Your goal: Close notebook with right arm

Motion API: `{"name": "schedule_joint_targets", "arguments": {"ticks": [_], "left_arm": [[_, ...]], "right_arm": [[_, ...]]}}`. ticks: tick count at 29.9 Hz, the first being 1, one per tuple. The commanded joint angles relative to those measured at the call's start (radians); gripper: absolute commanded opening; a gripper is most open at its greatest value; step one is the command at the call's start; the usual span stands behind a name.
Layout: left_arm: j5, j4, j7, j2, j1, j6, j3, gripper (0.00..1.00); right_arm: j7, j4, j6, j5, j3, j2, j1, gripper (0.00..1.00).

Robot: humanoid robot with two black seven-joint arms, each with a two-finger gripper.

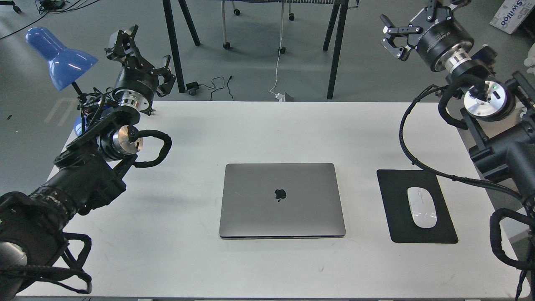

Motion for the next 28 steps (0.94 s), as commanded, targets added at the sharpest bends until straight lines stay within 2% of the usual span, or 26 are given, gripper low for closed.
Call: {"name": "schedule_joint_targets", "arguments": {"ticks": [1, 12, 28], "left_arm": [[0.000, 0.000, 0.000, 0.000, 0.000, 0.000, 0.000, 1.00], [0.000, 0.000, 0.000, 0.000, 0.000, 0.000, 0.000, 1.00], [0.000, 0.000, 0.000, 0.000, 0.000, 0.000, 0.000, 1.00]], "right_arm": [[0.000, -0.005, 0.003, 0.019, 0.005, 0.032, -0.043, 1.00], [0.052, -0.005, 0.034, 0.081, 0.006, 0.092, -0.101, 1.00], [0.054, -0.006, 0.028, 0.079, 0.002, 0.101, -0.101, 1.00]]}}
